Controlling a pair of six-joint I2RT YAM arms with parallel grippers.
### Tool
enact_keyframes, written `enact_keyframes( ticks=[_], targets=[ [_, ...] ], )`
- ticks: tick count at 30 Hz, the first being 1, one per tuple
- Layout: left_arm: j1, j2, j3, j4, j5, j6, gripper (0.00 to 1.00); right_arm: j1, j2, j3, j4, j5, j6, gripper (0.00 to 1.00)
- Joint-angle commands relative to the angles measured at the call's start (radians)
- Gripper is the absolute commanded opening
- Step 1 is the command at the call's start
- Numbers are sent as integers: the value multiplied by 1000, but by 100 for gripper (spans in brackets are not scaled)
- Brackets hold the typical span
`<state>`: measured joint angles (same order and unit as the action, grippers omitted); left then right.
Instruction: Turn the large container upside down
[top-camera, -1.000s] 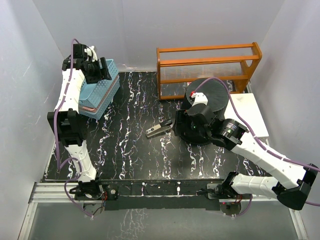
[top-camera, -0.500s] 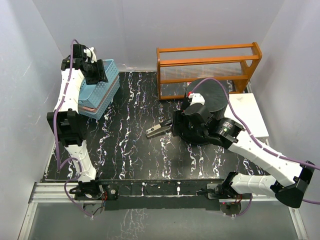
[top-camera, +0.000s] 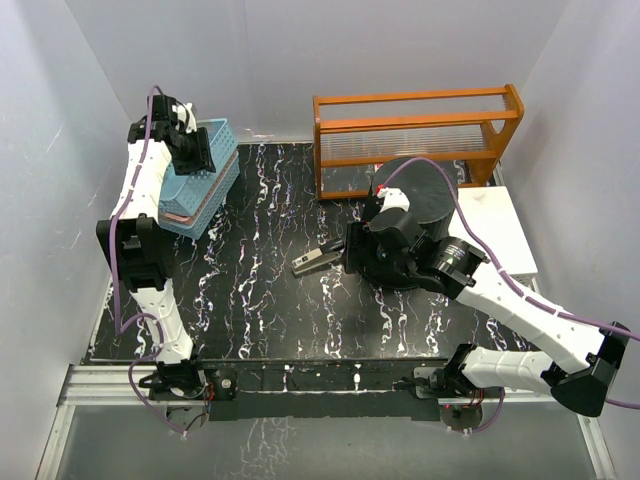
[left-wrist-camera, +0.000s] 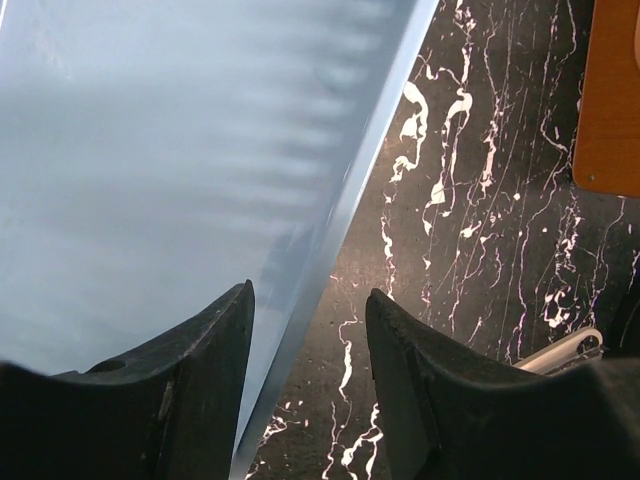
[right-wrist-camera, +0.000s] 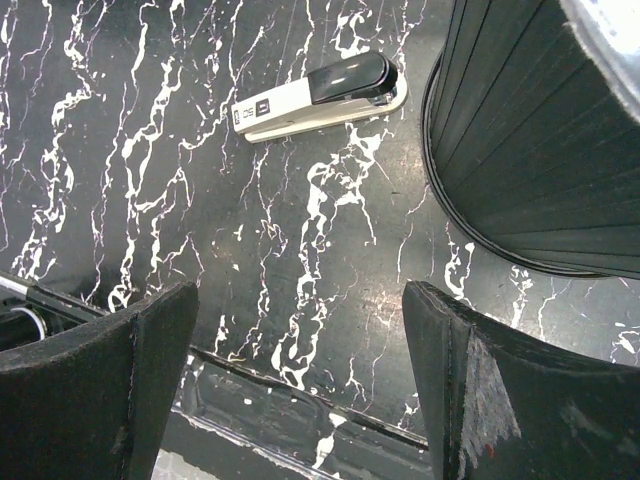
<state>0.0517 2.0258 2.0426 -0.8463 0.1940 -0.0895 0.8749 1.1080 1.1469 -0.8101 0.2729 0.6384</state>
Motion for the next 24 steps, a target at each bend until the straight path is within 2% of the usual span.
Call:
enact_keyframes(
  ticks=[1, 6, 12, 16, 20, 24],
  targets=[
    [1, -34, -31, 32, 4, 11, 46, -2, -1, 8, 40, 0, 11, 82],
    [1, -56, -19, 39, -14, 24, 38, -2, -5, -4, 50, -14, 18, 82],
    [1, -66, 3, 44, -15, 31, 23, -2, -18, 0, 42, -2, 21, 82],
    [0, -40, 74, 22, -24, 46, 18, -2, -27, 11, 29, -7, 21, 82],
    [0, -23, 190, -2, -25, 39, 0, -1, -51, 11, 44, -25, 33, 82],
    [-3, -74, 223, 0, 30, 29, 0, -2, -75, -8, 58, -19, 40, 82]
  ],
)
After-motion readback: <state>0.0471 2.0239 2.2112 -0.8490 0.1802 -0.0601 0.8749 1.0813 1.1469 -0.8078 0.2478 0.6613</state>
